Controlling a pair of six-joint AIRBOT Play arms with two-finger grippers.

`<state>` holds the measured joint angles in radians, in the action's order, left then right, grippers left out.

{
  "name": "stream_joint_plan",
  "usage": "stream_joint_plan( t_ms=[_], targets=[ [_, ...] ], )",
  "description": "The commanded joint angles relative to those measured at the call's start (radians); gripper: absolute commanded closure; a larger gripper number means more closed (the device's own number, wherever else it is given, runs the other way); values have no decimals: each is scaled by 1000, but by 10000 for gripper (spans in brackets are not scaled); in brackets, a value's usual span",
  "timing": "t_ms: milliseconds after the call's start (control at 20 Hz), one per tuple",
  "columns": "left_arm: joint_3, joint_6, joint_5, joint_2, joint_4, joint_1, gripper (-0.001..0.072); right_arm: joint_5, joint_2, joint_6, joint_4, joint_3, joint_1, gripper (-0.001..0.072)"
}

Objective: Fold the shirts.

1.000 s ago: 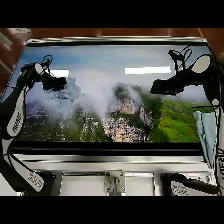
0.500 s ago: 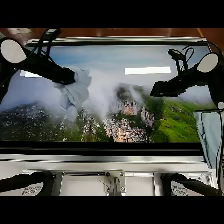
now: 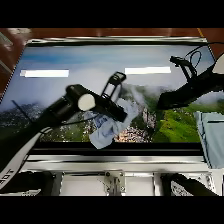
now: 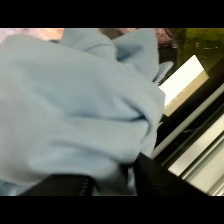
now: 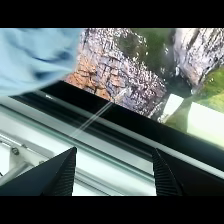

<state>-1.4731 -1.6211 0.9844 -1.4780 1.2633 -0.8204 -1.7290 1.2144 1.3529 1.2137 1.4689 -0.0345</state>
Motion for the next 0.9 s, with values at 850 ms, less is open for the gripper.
stream_joint_plan(
  t_ms=[850],
  targets=[
    [1030,20,-114,422,-426,499,-5,276,-2,-113,-212,-539,352,34]
  ],
)
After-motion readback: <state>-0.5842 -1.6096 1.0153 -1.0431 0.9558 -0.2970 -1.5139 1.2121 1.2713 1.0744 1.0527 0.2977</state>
